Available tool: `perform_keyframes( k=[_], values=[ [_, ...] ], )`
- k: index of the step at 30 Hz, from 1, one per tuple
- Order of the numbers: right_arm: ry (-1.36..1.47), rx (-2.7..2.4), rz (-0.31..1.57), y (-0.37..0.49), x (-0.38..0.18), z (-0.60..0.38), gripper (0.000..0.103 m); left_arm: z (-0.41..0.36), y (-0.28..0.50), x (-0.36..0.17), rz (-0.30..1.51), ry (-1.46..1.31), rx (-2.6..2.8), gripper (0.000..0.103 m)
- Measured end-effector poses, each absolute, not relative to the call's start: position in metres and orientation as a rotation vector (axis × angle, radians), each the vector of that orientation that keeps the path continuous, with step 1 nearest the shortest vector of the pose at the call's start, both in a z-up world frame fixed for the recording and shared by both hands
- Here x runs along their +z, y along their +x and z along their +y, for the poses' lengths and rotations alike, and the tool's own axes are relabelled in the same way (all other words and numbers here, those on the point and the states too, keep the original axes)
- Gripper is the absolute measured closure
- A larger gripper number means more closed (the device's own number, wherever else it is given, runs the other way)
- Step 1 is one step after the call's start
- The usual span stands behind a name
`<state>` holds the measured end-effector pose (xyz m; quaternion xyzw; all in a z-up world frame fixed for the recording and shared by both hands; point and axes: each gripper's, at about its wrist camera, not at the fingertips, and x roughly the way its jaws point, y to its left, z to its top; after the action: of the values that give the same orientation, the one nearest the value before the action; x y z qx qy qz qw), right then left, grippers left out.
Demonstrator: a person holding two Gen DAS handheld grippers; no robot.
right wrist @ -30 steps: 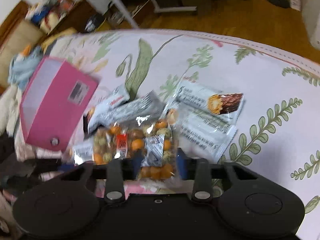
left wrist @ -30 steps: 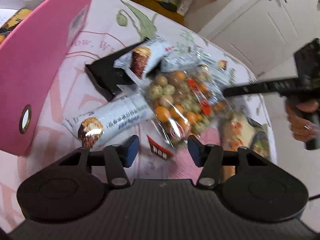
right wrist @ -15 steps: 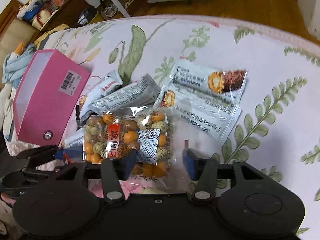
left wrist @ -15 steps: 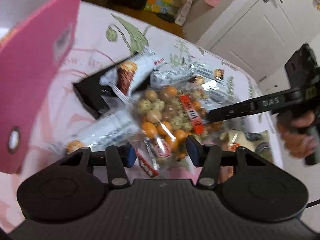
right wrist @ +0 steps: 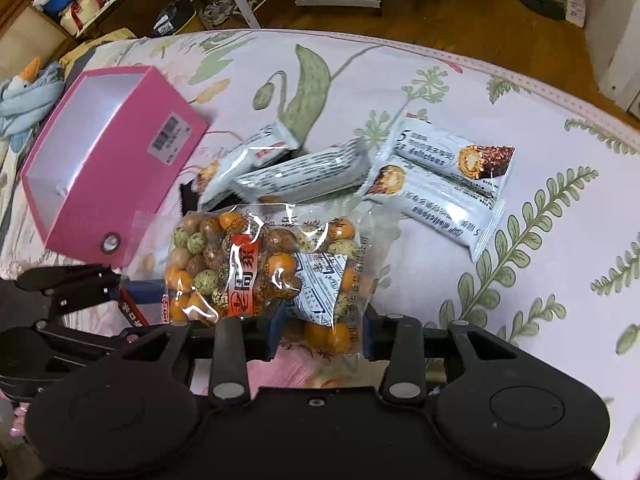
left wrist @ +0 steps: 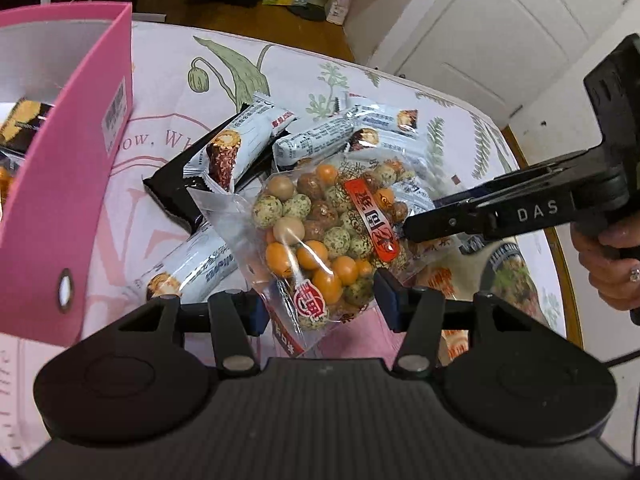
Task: Organize snacks
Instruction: 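Grasp the second clear coated-peanut bag with the left gripper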
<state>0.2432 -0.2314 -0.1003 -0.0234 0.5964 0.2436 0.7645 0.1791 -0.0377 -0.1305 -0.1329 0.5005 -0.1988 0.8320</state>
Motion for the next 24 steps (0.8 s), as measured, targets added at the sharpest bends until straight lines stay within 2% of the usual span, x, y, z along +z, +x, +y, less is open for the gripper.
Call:
perform_keyframes(
  k=[2,4,6,15,24],
  values=[
    [-0.047,0.508,1.293,0.232,-0.094,-0.227,0.055,-0.036,0.174,-0.123,1.067,-0.255,-0.433,0.052],
    [0.028,0.482,1.309,0.221,-0.091,-0.228,0.048,-0.034,0.166,-0.117,1.077,-0.212,-0.448,0.052],
    [0.1,0.457,1.324,0.212,-0.091,-0.229,0.047,-0.033,0.159,-0.112,1.099,-0.179,-0.459,0.052],
    [0.176,0.459,1.302,0.163,-0.082,-0.209,0.047,-0.006,0.118,-0.1,1.158,-0.179,-0.451,0.052],
    [0.085,0.537,1.269,0.119,-0.033,-0.155,0.047,0.054,0.079,-0.064,1.134,-0.237,-0.443,0.051]
  ],
)
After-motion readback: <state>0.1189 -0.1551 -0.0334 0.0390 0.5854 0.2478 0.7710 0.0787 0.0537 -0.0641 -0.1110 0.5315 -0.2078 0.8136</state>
